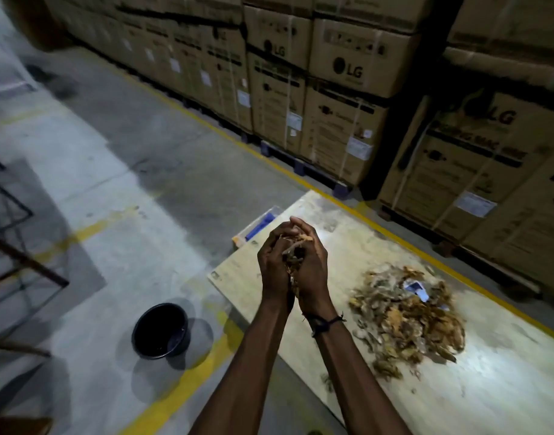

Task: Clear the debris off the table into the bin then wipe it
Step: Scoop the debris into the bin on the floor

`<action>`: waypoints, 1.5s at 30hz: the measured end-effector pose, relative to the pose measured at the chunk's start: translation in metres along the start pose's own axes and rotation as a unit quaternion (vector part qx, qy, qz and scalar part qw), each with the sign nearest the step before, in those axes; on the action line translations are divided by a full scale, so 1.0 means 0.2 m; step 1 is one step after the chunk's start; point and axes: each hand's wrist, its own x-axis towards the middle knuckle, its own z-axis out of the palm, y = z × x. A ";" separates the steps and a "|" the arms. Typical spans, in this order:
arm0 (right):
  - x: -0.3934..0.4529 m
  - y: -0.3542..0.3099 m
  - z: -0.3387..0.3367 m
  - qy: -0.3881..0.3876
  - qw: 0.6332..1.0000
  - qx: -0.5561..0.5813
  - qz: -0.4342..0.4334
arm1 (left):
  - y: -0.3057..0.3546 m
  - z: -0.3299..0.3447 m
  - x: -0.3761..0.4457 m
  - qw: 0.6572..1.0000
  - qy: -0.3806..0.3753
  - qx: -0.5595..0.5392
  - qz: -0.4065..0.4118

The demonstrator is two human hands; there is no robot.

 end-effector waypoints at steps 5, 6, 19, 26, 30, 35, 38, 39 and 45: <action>-0.18 0.07 0.38 -0.092 0.987 0.099 0.084 | 0.23 -0.36 0.03 0.999 0.028 0.000 0.038; -0.20 0.11 0.45 -0.096 0.987 0.104 0.082 | 0.27 -0.44 0.03 0.999 0.035 0.022 0.028; -0.85 0.73 1.59 -0.172 0.977 0.046 0.116 | 1.00 -1.72 -0.01 0.981 0.164 -0.001 0.099; -0.99 0.90 1.92 -0.212 0.972 0.016 0.100 | 1.22 -2.07 0.00 0.971 0.189 0.004 0.150; -0.93 1.04 2.01 -0.219 0.971 0.010 0.094 | 1.24 -2.19 0.10 0.972 0.192 -0.005 0.138; -0.81 1.18 2.17 -0.229 0.962 0.046 0.141 | 1.21 -2.39 0.31 0.980 0.179 -0.047 0.076; -0.67 1.29 2.27 -0.217 0.966 0.059 0.130 | 1.23 -2.46 0.47 0.980 0.178 -0.060 0.066; -0.62 1.35 2.30 -0.212 0.967 0.059 0.131 | 1.23 -2.48 0.53 0.980 0.176 -0.057 0.070; -0.34 1.64 2.42 -0.142 0.978 0.034 0.149 | 1.16 -2.64 0.85 0.978 0.205 0.019 0.039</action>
